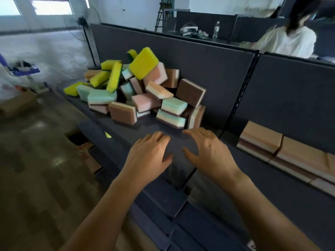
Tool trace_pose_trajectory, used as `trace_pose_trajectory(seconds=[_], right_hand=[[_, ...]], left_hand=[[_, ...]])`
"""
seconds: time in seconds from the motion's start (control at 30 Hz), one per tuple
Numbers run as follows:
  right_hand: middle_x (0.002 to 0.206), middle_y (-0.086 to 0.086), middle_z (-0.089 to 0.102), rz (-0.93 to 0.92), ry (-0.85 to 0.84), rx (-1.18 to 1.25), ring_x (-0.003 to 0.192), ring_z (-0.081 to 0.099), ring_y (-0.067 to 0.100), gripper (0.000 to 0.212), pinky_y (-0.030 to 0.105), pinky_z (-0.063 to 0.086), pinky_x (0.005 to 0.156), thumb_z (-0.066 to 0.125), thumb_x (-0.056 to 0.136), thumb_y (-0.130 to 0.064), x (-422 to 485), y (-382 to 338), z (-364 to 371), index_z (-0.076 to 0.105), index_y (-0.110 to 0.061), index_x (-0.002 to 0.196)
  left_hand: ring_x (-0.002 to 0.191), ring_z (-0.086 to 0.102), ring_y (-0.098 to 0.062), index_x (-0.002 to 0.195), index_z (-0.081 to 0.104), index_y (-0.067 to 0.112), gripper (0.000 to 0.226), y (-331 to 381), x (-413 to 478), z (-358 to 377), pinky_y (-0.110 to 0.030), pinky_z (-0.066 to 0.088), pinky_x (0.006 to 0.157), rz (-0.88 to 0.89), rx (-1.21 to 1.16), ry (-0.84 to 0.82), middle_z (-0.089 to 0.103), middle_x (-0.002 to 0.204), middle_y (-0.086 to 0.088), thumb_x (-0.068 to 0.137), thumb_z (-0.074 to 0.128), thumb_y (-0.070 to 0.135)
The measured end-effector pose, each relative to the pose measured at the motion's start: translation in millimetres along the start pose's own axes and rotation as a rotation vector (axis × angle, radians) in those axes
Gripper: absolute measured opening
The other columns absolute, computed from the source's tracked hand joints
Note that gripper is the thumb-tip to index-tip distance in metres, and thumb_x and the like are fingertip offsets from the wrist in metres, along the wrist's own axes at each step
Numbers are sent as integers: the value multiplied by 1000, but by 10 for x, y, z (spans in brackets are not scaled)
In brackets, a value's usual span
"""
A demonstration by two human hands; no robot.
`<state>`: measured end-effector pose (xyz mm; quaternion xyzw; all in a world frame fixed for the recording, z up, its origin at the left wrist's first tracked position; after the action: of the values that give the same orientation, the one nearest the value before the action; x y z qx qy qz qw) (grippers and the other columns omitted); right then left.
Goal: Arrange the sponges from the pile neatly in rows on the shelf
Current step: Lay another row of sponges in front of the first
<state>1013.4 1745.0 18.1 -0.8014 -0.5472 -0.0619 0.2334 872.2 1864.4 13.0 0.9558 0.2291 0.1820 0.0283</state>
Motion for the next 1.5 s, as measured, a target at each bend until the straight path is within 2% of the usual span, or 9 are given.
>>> trace_pose_trajectory(seconds=[0.27, 0.43, 0.57, 0.67, 0.83, 0.97, 1.17, 1.4, 1.5], right_hand=[[131, 3, 55, -24, 77, -29, 120, 52, 26, 51, 43, 53, 86, 70, 85, -30, 687, 105, 195, 54, -17, 132], [143, 8, 43, -14, 101, -48, 134, 39, 29, 65, 45, 47, 100, 73, 83, -34, 1189, 121, 366, 46, -13, 139], [150, 6, 33, 102, -33, -106, 139, 28, 30, 78, 49, 40, 107, 70, 83, -47, 1573, 127, 543, 32, -21, 146], [145, 3, 38, 154, -93, -124, 134, 33, 29, 74, 47, 43, 102, 68, 85, -47, 1682, 134, 648, 32, -24, 145], [136, -1, 51, 138, 30, -31, 122, 48, 25, 57, 37, 46, 90, 71, 85, -36, 1506, 70, 556, 48, -23, 136], [133, -5, 55, 136, 170, 3, 121, 51, 19, 56, 37, 54, 86, 74, 82, -36, 1096, -38, 342, 53, -23, 132], [132, -7, 56, 233, 317, -54, 125, 50, 15, 55, 36, 57, 84, 76, 81, -34, 614, -272, 203, 58, -20, 130], [134, -10, 53, 324, 325, -132, 128, 46, 11, 55, 33, 58, 81, 70, 83, -40, 241, -429, 198, 56, -20, 133], [134, -10, 53, 362, 324, -150, 127, 47, 12, 55, 35, 59, 79, 71, 83, -38, 124, -431, 204, 56, -21, 133]], left_hand=[[117, 53, -15, 135, 50, 22, 51, -228, 396, 139, -31, 45, 90, -45, -23, 0, 52, 131, 5, 89, 61, 41], [118, 52, -16, 137, 49, 24, 51, -433, 488, 276, -32, 45, 89, -56, -62, -27, 51, 133, 7, 90, 60, 40], [116, 52, -17, 138, 49, 25, 51, -672, 617, 311, -32, 44, 88, -38, -77, -47, 52, 132, 6, 90, 59, 39], [115, 53, -17, 136, 50, 25, 48, -856, 713, 314, -32, 45, 88, -2, -87, -58, 52, 130, 7, 91, 58, 40], [116, 54, -18, 131, 53, 23, 47, -1099, 908, 312, -34, 47, 87, 65, -97, -37, 56, 126, 6, 88, 62, 41], [115, 57, -23, 130, 54, 16, 56, -1155, 1009, 399, -37, 50, 87, 157, -85, -10, 55, 128, -1, 81, 69, 40], [126, 51, -29, 137, 47, 14, 77, -1050, 1197, 633, -43, 47, 96, 294, -131, -44, 50, 139, -9, 71, 79, 38], [119, 55, -40, 139, 46, 10, 92, -914, 1466, 922, -49, 49, 92, 430, -72, -108, 50, 140, -17, 63, 84, 47], [110, 58, -38, 125, 57, 10, 80, -865, 1393, 967, -46, 49, 84, 437, -24, -81, 59, 128, -14, 60, 86, 45]])
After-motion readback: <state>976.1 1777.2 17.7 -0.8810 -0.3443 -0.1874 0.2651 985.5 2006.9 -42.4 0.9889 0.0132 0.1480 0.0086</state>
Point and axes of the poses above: each hand's wrist, its own x-axis towards the middle knuckle, its own z-axis out of the palm, y = z × x, the point moved 1 cm from there along x, towards the middle knuckle
